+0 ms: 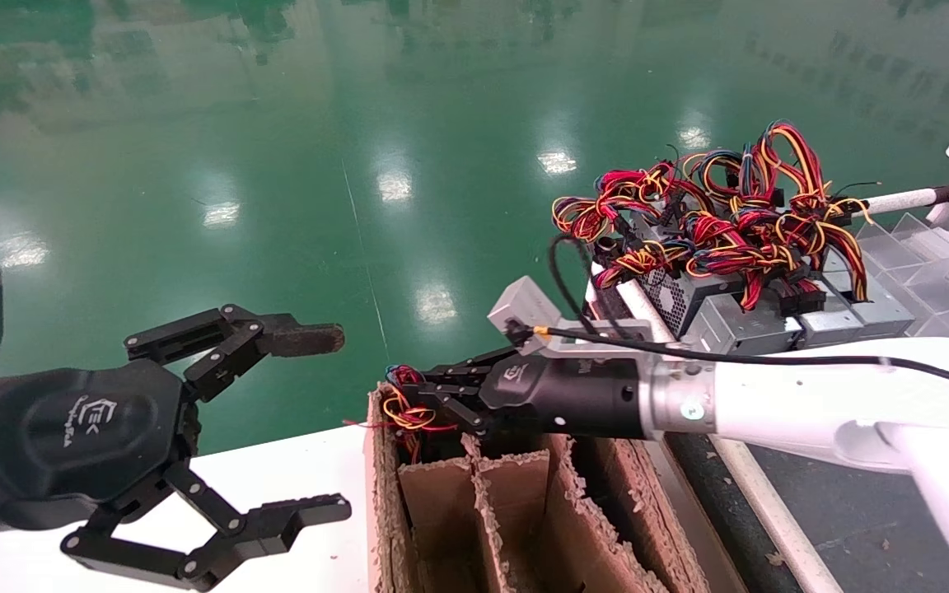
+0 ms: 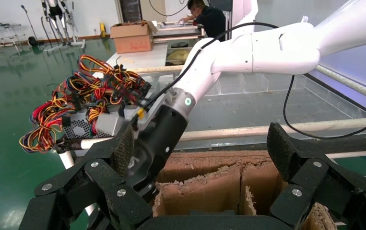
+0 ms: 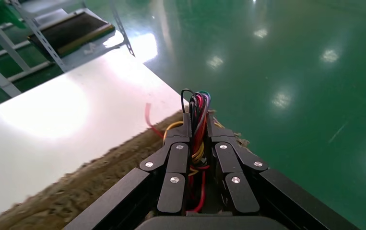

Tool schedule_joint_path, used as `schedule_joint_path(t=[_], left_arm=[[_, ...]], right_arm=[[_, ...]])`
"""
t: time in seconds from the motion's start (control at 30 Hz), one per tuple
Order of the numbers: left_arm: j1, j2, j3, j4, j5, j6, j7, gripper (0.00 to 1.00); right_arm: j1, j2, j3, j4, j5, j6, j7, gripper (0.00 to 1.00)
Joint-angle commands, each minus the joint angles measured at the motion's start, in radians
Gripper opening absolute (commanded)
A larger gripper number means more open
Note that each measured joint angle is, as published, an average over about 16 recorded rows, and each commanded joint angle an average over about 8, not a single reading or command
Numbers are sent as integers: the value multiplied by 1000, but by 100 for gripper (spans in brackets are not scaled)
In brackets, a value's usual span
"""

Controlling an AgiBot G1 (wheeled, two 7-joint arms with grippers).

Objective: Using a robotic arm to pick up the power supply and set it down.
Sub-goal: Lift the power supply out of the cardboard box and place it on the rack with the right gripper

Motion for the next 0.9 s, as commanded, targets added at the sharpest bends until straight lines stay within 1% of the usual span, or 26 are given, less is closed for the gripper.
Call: schedule_joint_path(t=[0.03,0.27,0.63,0.77,0.9], left_arm=[[0,0,0,0,0,0,0,100],[0,0,0,0,0,0,0,100],[0,0,0,0,0,0,0,100],[0,0,0,0,0,0,0,100],[0,0,0,0,0,0,0,100]], right_arm=[[-2,10,9,8,17,-14,-1,0],[-27,111,70,115,101,-52,29,0],[-52,290,210,276,266,-53,86,0],[-58,349,255,303,331,-90,95,0],[-53,404,282,306,376,-154,103,0]])
